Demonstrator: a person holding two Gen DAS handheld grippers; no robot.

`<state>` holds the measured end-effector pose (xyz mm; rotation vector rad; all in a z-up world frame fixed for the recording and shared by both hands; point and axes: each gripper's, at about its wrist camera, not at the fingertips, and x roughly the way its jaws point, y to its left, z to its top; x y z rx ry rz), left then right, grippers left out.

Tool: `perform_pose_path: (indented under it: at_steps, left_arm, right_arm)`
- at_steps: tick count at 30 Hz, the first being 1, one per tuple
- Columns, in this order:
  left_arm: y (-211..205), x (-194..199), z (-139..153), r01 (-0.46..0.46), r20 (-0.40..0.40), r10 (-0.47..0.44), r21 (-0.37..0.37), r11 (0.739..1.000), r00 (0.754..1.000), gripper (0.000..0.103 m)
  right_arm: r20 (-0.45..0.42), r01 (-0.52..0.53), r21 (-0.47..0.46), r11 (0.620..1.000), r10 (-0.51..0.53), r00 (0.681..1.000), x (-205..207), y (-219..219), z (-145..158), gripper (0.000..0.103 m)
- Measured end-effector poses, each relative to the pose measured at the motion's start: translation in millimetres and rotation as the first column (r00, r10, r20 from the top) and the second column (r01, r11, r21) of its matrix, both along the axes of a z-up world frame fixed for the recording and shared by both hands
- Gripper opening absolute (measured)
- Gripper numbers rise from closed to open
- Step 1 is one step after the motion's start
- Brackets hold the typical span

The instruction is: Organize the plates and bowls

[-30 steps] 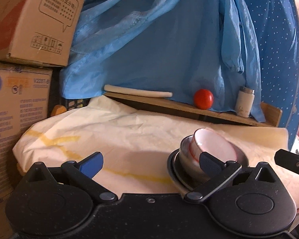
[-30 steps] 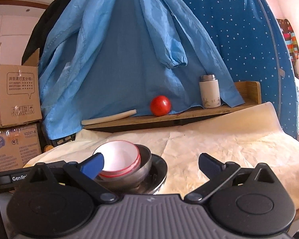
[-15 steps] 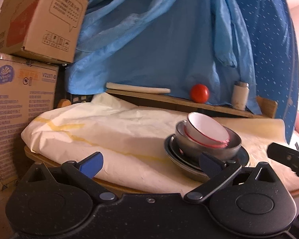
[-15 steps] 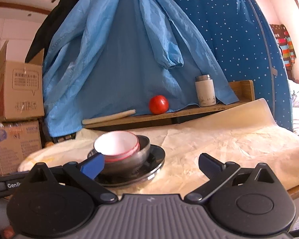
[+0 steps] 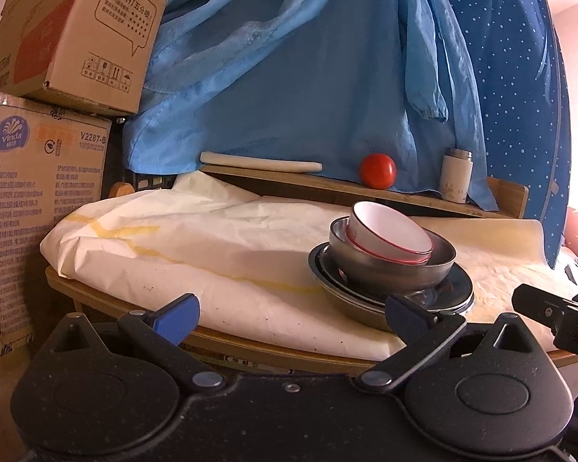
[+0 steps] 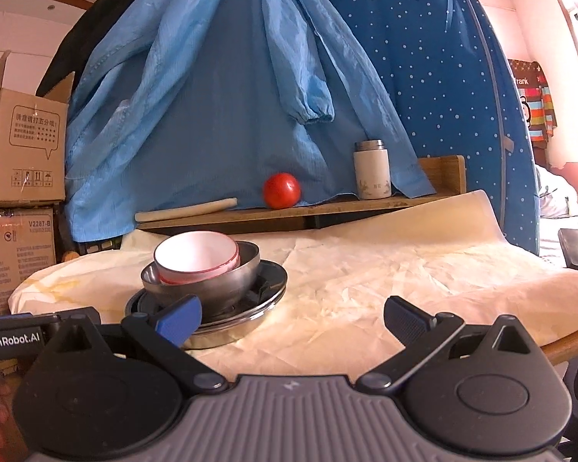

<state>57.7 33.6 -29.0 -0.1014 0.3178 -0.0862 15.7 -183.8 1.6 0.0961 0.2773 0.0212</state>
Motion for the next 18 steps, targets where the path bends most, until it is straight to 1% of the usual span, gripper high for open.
perform_pose_path:
  at_steps: [4,11,18]
  left_arm:
    - [0,-1,-3,0.000,-0.009,0.000,0.003,1.000,1.000,0.102]
    - [1,0,-7,0.001,-0.023,-0.001,0.007,1.000,1.000,0.102]
    - [4,3,-15,-0.004,-0.046,0.004,0.006,1.000,0.999,0.102]
  right_arm:
    - [0.002,-0.006,-0.011,1.000,0.006,1.000,-1,2,-1,0.103]
    - [-0.053,-0.052,-0.008,0.999,0.052,0.997,2,5,-7,0.103]
    - [-0.062,-0.058,-0.010,0.998,0.057,0.996,2,6,-10,0.103]
